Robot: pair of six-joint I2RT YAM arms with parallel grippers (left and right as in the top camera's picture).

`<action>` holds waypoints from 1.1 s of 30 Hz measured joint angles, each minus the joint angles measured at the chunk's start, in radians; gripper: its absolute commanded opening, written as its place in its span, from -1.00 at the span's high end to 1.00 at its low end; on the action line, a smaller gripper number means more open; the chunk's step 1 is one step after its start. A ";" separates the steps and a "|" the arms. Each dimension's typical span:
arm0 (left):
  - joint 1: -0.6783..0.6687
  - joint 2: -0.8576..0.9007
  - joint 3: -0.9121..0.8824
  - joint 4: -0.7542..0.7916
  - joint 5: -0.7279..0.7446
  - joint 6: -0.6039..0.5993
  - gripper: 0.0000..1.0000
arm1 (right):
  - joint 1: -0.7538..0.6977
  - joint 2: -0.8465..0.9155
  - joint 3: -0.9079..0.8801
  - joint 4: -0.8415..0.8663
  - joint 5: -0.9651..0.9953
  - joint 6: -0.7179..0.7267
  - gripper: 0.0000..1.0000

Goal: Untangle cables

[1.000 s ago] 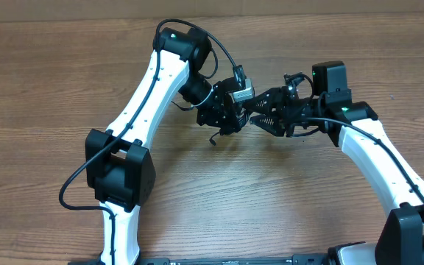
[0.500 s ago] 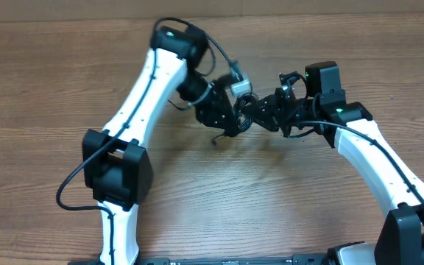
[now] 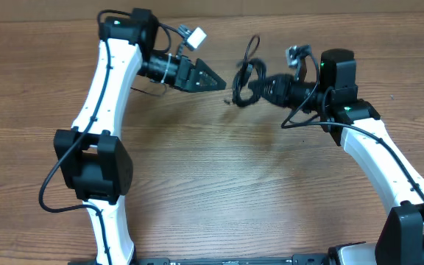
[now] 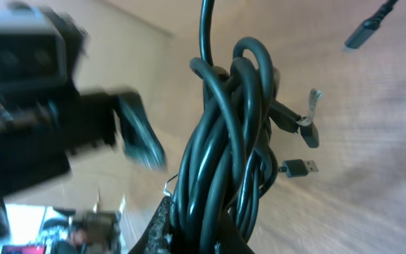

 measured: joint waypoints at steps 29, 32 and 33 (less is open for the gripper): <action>-0.260 0.001 0.004 0.404 -0.554 -1.743 0.45 | 0.000 0.001 -0.001 0.071 0.182 0.340 0.93; -0.261 0.001 0.006 0.407 -0.597 -1.797 0.86 | 0.005 0.001 -0.002 0.065 0.174 0.345 0.93; -0.260 0.001 0.007 0.409 -0.607 -1.812 0.91 | 0.006 0.001 -0.002 0.061 0.172 0.346 0.93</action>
